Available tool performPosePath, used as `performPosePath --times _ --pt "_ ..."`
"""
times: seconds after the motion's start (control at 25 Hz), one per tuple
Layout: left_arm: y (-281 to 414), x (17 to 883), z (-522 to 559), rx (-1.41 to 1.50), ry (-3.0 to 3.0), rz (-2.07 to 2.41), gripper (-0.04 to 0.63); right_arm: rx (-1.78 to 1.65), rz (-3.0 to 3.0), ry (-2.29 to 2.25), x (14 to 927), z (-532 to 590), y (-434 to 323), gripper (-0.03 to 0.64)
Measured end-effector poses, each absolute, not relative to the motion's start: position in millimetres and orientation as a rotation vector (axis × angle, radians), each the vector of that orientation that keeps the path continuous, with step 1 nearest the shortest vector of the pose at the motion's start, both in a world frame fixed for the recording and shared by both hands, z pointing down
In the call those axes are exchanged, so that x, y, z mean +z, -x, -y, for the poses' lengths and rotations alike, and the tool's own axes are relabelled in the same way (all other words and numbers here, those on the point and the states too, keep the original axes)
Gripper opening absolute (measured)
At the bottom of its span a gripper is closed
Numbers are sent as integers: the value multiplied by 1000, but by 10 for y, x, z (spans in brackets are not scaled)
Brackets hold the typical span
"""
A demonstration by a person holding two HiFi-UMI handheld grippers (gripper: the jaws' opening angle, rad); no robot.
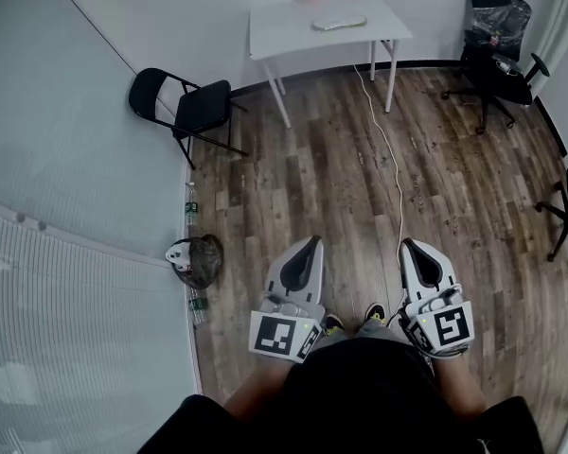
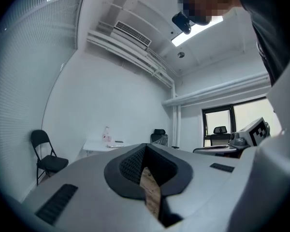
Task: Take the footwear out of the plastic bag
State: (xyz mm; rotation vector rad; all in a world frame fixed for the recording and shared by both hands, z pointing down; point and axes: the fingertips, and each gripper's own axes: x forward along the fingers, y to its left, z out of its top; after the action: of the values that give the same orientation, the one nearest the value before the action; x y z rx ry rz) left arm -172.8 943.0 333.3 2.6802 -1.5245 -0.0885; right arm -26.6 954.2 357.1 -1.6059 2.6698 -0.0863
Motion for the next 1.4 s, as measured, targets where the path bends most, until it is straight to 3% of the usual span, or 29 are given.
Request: performPosePath --times 0.88,1.4 --pt "2448 3597 -8931 -146 -2658 1486 14 -56 -2624 1648 3664 -8964 815 17" --pt "2167 3769 -7130 -68 -2635 1472 14 -79 -2701 1631 3790 -7192 623 17"
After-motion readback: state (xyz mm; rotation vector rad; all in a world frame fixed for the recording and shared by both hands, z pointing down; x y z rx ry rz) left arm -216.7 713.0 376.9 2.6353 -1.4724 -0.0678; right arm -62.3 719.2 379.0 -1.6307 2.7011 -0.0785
